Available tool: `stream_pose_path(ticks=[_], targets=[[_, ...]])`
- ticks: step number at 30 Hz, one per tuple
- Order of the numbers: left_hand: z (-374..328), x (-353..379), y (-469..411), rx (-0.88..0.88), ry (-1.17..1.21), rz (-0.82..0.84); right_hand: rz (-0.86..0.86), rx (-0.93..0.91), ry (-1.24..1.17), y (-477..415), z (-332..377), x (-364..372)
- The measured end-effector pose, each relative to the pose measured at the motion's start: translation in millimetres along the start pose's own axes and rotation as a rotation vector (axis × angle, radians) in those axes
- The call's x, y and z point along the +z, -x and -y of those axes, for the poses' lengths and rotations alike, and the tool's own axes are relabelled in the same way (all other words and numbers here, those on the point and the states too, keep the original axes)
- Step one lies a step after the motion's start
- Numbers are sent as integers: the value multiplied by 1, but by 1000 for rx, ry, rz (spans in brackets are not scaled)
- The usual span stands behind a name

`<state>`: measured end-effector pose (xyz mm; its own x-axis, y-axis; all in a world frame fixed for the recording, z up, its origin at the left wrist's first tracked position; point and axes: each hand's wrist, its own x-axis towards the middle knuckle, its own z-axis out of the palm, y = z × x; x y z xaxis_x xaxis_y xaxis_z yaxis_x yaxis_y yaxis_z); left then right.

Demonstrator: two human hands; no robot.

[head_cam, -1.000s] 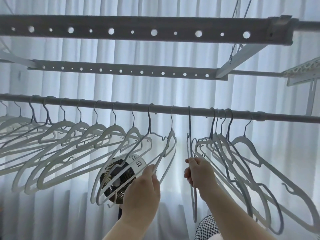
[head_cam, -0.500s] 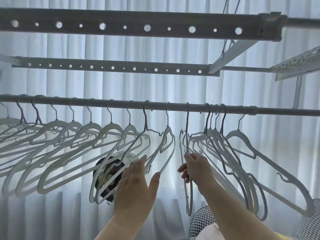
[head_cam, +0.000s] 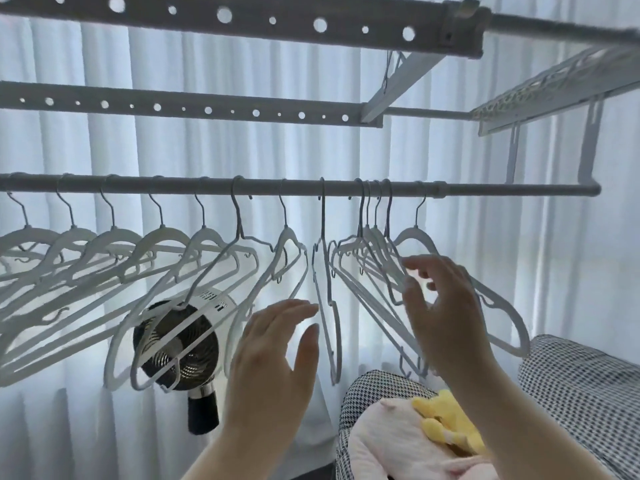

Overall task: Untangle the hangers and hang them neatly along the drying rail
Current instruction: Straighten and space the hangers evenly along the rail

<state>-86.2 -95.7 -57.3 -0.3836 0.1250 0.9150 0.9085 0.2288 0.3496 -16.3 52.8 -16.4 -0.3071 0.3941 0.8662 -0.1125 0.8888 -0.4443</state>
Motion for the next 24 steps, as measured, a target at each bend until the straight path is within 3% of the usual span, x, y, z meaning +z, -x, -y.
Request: stream_pose_path(ticks=[3,8,12,16,19,24], targets=[[-24,9,7,-165,150,102,56,154,-58,-7,-23,-14],[-45,46,14,-351,186,216,228,386,-214,-14,-62,-16],[-55,79,16,-511,176,168,575,604,-470,-16,-80,-3],[-70,100,20,-619,186,87,727,794,-783,-25,-79,-3],[-71,111,23,-640,164,45,825,722,-807,-28,-79,-8],[-78,117,24,-668,156,-28,817,676,-814,-31,-84,-11]])
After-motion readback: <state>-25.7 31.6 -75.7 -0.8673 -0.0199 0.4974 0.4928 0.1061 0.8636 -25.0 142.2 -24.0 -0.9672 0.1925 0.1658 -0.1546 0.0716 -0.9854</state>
